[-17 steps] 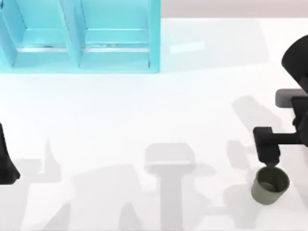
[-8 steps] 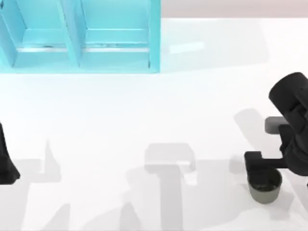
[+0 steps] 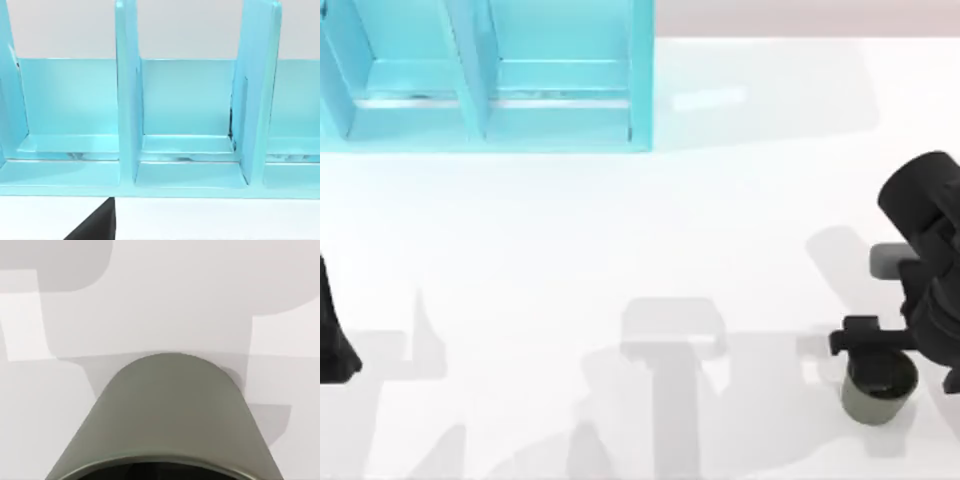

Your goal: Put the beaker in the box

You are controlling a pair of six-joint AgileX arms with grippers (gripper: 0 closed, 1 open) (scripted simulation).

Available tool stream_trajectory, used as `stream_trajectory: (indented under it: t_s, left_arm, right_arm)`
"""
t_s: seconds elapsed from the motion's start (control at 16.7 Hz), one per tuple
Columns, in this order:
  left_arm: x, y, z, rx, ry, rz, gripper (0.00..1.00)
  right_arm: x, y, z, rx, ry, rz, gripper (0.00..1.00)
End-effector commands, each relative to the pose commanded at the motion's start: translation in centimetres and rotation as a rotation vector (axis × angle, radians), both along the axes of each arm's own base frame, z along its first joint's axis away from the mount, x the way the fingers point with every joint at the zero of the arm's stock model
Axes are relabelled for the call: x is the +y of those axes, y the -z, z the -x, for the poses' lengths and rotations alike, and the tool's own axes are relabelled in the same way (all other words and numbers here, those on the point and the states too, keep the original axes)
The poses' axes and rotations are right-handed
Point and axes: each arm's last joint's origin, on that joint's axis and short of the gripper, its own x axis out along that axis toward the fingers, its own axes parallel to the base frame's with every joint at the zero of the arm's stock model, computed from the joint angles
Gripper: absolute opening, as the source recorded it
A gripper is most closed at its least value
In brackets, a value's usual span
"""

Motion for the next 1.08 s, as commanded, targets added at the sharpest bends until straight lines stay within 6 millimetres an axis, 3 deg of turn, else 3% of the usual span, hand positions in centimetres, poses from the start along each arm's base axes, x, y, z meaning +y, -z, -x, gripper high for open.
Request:
stream_trajectory:
  t_s: [0.42, 1.08]
  left_arm:
    - [0.0, 0.0, 0.0, 0.0, 0.0, 0.0, 1.0]
    - [0.0, 0.0, 0.0, 0.0, 0.0, 0.0, 1.0]
  right_arm:
    - [0.0, 0.0, 0.0, 0.0, 0.0, 0.0, 0.02]
    - [-0.05, -0.17, -0.32, -0.005, -0.006, -0.002, 0.0]
